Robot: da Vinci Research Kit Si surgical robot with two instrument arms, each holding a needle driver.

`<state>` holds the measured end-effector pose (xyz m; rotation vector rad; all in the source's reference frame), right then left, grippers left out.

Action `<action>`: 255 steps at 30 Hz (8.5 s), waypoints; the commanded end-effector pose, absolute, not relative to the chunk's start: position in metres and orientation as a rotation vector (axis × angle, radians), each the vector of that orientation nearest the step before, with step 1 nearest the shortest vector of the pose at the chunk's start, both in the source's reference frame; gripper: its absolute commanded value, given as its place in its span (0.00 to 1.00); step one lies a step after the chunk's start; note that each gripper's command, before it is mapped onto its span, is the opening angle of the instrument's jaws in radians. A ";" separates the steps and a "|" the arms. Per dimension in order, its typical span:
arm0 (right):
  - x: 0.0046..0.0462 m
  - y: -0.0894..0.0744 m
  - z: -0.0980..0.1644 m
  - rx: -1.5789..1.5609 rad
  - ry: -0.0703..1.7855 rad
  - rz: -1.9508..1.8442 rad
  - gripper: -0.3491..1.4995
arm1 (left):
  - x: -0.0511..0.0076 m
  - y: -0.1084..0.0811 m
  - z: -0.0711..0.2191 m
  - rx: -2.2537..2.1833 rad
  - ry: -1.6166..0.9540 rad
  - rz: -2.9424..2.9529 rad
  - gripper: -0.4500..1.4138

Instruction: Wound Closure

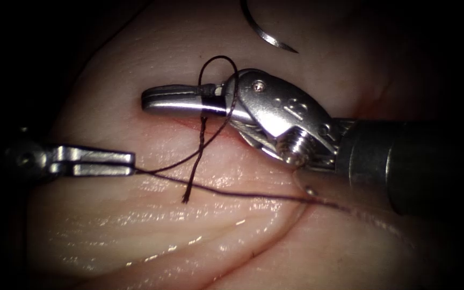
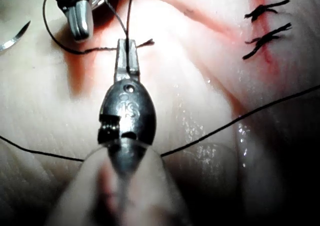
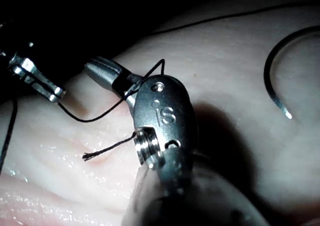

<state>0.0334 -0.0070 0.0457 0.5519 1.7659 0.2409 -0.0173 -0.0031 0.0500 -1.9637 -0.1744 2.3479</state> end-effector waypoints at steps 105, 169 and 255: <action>0.0327 -0.004 0.049 0.717 1.251 -0.604 0.00 | -0.0242 -0.014 0.039 -2.062 -0.261 2.339 0.00; 0.0325 -0.002 0.049 0.626 1.276 -0.481 0.00 | -0.0290 -0.025 0.031 -2.167 -0.488 2.309 0.00; 0.0308 -0.011 0.043 0.273 1.886 0.204 0.00 | -0.0188 0.001 0.052 -2.335 0.494 2.624 0.00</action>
